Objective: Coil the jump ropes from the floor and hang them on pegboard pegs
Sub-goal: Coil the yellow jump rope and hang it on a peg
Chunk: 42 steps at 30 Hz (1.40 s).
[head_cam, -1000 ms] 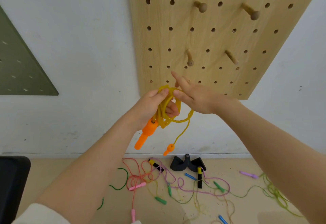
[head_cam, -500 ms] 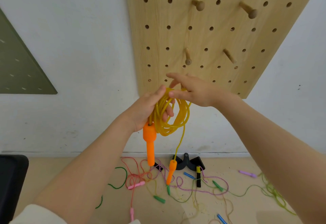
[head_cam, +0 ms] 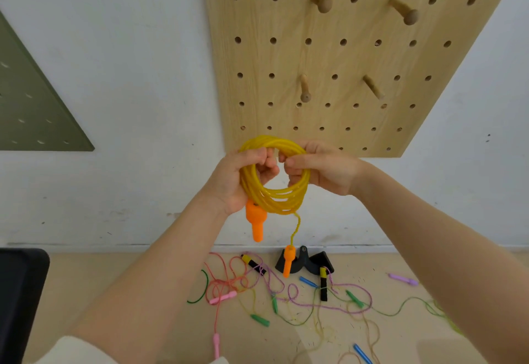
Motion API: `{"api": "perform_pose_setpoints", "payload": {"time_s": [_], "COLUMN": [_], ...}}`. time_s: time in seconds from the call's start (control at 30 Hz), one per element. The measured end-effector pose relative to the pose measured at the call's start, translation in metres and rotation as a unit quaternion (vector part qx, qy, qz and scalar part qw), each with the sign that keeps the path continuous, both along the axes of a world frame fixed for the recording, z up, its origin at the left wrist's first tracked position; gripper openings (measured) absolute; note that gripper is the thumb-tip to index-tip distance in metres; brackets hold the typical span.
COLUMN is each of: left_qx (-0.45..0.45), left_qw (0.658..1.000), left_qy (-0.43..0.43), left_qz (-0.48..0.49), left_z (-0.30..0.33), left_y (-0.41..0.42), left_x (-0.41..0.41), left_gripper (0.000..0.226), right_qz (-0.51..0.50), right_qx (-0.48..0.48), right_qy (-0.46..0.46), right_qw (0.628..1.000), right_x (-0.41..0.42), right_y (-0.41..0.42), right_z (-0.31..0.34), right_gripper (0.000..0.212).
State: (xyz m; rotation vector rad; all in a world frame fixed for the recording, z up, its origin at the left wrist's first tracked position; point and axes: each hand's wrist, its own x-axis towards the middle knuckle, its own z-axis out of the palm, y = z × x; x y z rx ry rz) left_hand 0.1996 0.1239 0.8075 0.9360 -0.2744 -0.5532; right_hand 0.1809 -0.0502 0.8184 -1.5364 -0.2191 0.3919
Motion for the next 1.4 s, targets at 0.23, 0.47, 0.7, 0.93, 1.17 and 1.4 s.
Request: {"api": "perform_pose_setpoints", "payload": {"time_s": [0.23, 0.47, 0.7, 0.93, 1.17, 1.4], "left_qx": [-0.227, -0.21, -0.057, 0.296, 0.202, 0.012], "left_qw": [0.926, 0.97, 0.935, 0.929, 0.977, 0.992], "left_qy": [0.12, 0.105, 0.113, -0.111, -0.069, -0.066], "left_qz": [-0.277, 0.066, 0.332, 0.191, 0.005, -0.107], "left_z": [0.0, 0.006, -0.018, -0.029, -0.006, 0.008], "left_y": [-0.01, -0.005, -0.011, -0.074, -0.11, -0.129], "left_x": [-0.002, 0.01, 0.021, -0.014, -0.026, -0.03], "left_gripper": [0.032, 0.027, 0.023, 0.02, 0.063, 0.041], "right_qz": [-0.003, 0.087, 0.141, 0.163, -0.07, -0.007], "right_qx": [0.015, -0.033, -0.379, -0.499, -0.443, -0.067], "right_qy": [-0.036, 0.132, 0.116, -0.233, -0.31, -0.097], "right_qw": [0.999, 0.987, 0.907, 0.818, 0.838, 0.993], "right_x": [0.005, 0.003, -0.003, -0.014, 0.005, -0.003], "right_y": [-0.004, -0.028, -0.047, -0.04, -0.113, -0.137], "right_z": [-0.008, -0.036, -0.038, 0.012, 0.066, 0.021], "right_gripper": [0.03, 0.069, 0.029, 0.019, 0.032, 0.019]}}
